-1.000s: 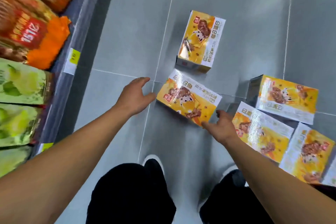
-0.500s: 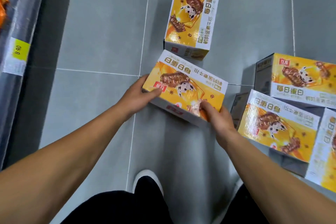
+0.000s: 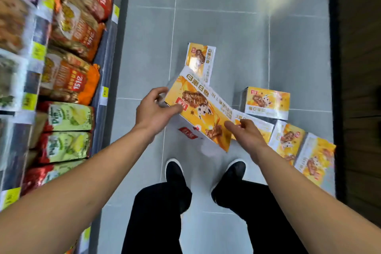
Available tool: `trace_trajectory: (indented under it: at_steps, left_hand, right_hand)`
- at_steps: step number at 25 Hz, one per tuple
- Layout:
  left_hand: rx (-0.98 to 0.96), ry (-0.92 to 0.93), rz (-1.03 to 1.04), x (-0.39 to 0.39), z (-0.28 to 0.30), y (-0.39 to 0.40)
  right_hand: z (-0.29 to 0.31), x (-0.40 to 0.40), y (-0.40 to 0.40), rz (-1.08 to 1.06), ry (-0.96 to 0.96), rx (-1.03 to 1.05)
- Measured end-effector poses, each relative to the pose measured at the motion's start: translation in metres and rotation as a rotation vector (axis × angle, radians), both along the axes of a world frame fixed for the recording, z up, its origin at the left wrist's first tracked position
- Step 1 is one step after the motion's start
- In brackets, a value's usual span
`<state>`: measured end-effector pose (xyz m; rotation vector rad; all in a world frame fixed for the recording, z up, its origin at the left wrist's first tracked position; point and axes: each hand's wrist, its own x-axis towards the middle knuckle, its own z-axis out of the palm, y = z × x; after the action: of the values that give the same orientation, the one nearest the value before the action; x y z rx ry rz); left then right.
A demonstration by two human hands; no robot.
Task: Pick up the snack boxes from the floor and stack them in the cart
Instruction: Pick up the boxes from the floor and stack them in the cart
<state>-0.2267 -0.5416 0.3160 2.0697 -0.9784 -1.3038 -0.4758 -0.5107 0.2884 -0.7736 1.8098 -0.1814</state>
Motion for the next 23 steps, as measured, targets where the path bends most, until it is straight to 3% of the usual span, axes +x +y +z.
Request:
trace_trajectory:
  at_steps: [3,7,12,17,23]
  left_hand:
    - [-0.109,-0.192,-0.251,-0.020,0.121,0.003]
    - [-0.165,-0.211,-0.528,-0.045,0.240,0.004]
    - [-0.249,-0.184,-0.869,-0.077,0.339,0.015]
    - [-0.235,-0.278,-0.924,-0.090,0.359,0.020]
    - [-0.019,-0.399,-1.019,-0.035,0.350,0.007]
  right_hand:
    - [0.114,-0.017,0.002,0.174,0.120,-0.242]
    - [0.229,-0.024,-0.022,0.572,0.151,-0.600]
    - [0.331,-0.021,-0.029,1.055,0.095,-0.626]
    - [0.348,-0.029,-0.022,0.927,0.034,-0.519]
    - [0.367,-0.073,0.007,0.377,-0.255,-0.436]
